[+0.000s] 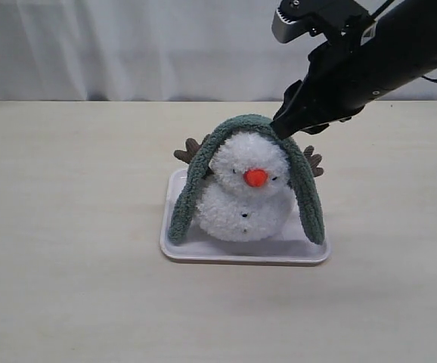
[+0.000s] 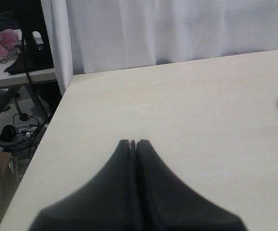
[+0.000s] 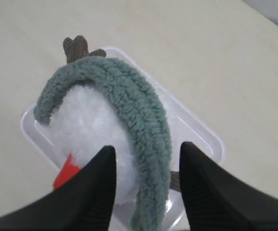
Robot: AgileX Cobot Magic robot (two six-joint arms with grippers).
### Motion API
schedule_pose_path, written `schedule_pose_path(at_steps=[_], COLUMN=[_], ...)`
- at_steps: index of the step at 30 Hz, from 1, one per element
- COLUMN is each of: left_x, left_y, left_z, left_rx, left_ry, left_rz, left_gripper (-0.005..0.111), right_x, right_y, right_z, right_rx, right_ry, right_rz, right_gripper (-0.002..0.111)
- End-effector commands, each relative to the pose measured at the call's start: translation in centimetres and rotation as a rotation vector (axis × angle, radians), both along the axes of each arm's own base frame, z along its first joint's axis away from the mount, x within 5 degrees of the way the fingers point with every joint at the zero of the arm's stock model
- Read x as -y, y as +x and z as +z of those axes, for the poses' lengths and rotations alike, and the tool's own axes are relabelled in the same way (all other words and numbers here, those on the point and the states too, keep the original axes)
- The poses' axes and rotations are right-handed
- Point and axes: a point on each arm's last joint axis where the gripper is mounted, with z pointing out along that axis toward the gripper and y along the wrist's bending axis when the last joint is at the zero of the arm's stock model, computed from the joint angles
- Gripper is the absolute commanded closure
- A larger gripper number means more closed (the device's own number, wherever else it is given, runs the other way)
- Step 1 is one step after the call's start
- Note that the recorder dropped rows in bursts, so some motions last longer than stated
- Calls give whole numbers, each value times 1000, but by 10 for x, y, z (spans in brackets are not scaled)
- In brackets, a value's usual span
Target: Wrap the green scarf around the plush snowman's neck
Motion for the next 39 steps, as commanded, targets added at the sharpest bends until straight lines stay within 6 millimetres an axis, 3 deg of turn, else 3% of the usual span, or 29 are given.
schedule_pose_path(at_steps=[1,7,13,16,20,39], left_x=[0,0,0,0,0,0], left_y=[0,0,0,0,0,0], left_z=[0,0,0,0,0,0], left_rx=[7,7,7,7,7,7], left_ry=[-3,-3,-3,-3,-3,-3], left_rz=[-6,-6,-6,-6,-6,-6], left_gripper=[107,107,107,107,107,107], right_x=[-6,-11,-12,-12,-12,-13], right_y=[20,32,34,34,35,49], right_z=[-10,-30,-33,-33,-32,-26], right_rx=[-4,-67,-67,-61,-42,76], right_ry=[-34,-78,-79,-82,-107,4], right_rz=[7,37,36,40,82,-60], right_gripper=[68,68,68,79,103,104])
